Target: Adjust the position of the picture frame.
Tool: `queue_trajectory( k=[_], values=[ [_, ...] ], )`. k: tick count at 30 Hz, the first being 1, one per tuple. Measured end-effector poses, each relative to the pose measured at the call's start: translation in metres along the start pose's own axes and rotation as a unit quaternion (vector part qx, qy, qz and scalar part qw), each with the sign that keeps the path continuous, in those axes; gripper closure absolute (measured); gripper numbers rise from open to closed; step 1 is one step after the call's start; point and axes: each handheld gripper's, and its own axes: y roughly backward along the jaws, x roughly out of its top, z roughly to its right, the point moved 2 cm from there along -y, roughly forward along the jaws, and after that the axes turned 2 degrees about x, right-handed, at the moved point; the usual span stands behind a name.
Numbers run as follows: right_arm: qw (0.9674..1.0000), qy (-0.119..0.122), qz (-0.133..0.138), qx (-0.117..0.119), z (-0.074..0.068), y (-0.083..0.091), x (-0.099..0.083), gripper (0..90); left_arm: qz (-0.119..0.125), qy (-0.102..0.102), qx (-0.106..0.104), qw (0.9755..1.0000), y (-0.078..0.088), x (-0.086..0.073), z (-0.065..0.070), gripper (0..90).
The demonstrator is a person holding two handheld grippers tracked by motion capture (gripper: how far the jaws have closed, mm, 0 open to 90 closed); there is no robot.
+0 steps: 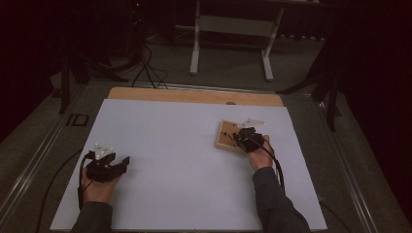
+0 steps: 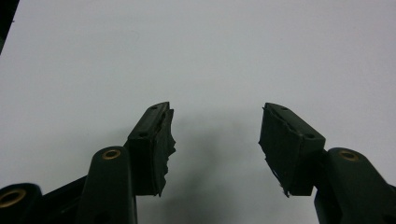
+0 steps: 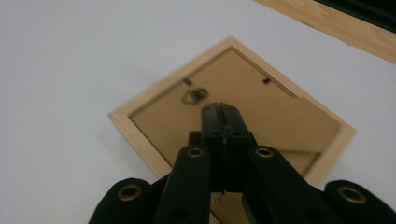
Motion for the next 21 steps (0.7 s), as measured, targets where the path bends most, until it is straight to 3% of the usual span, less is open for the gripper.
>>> queue_trajectory(
  k=[9, 21],
  values=[
    [0.9999, -0.015, -0.007, -0.006, 0.014, 0.014, -0.025, 90.0, -0.003, -0.002, 0.0, 1.0, -0.001, 0.0, 0.001, 43.5],
    [0.9995, -0.005, -0.028, -0.009, 0.012, 0.017, -0.035, 90.0, -0.002, -0.001, 0.0, 1.0, 0.0, 0.0, 0.0, 43.4]
  ],
)
